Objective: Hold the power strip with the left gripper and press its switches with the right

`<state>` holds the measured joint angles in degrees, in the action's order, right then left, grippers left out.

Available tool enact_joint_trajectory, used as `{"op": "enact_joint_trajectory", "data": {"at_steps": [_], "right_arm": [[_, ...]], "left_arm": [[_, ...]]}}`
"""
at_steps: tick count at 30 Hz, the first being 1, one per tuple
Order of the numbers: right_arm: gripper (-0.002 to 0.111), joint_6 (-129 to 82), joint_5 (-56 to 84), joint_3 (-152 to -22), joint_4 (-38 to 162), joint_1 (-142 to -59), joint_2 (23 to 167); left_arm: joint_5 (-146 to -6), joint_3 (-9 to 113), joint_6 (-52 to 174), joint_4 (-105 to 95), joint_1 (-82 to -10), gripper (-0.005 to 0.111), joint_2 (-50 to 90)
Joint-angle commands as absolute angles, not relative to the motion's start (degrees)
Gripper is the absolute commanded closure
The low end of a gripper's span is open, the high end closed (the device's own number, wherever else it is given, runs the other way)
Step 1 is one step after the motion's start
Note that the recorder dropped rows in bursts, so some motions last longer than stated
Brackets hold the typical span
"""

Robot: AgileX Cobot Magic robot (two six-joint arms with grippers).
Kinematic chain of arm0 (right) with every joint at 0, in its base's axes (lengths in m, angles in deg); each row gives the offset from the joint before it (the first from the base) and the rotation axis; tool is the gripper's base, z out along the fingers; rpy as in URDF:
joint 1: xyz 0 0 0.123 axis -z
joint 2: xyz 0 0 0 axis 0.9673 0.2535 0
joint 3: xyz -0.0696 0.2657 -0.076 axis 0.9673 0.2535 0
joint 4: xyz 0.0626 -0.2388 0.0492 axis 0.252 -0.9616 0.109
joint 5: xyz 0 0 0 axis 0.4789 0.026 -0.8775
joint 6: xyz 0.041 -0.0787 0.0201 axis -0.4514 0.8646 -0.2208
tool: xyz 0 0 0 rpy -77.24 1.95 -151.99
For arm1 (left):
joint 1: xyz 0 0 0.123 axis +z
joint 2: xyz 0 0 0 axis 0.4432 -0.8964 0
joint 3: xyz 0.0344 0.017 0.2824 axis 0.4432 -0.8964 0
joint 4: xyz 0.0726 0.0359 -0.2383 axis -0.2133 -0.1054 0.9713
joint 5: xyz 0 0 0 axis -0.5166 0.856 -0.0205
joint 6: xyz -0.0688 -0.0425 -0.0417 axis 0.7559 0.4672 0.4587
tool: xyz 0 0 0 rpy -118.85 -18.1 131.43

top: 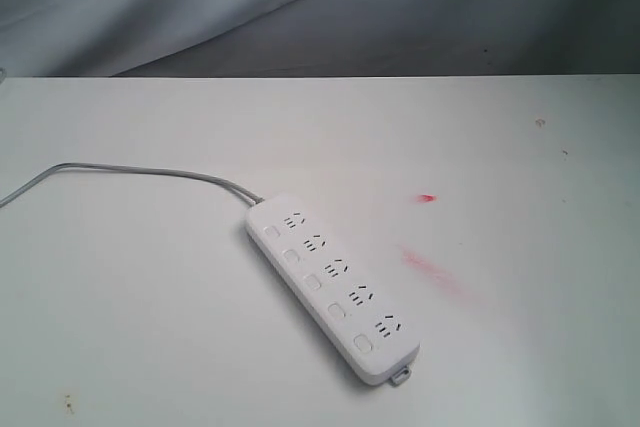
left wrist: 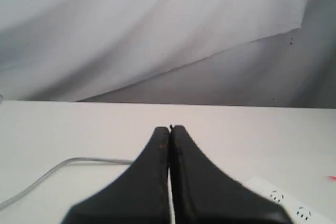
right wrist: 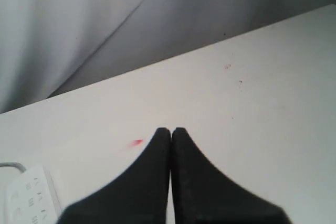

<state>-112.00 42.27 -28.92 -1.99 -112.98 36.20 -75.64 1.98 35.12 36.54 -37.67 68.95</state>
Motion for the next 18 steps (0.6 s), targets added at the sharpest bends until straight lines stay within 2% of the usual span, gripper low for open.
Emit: {"op": "enact_joint_trajectory", "data": {"at_steps": [1,10,18], "right_arm": [[0.108,-115.0,38.4,-24.8,-6.8,-112.5,35.8],[0.108,-115.2,37.3,-22.4,-7.4,-112.5,35.8],[0.108,-115.3,37.4,-22.4,-7.4,-112.5,35.8]], "left_arm": [[-78.1,-1.4,35.6,37.1,-37.6,0.107,69.3],[-83.9,-8.7,35.6,36.2,-37.6,0.107,69.3],[-84.1,-8.7,36.7,35.0,-37.6,0.107,69.3]]}}
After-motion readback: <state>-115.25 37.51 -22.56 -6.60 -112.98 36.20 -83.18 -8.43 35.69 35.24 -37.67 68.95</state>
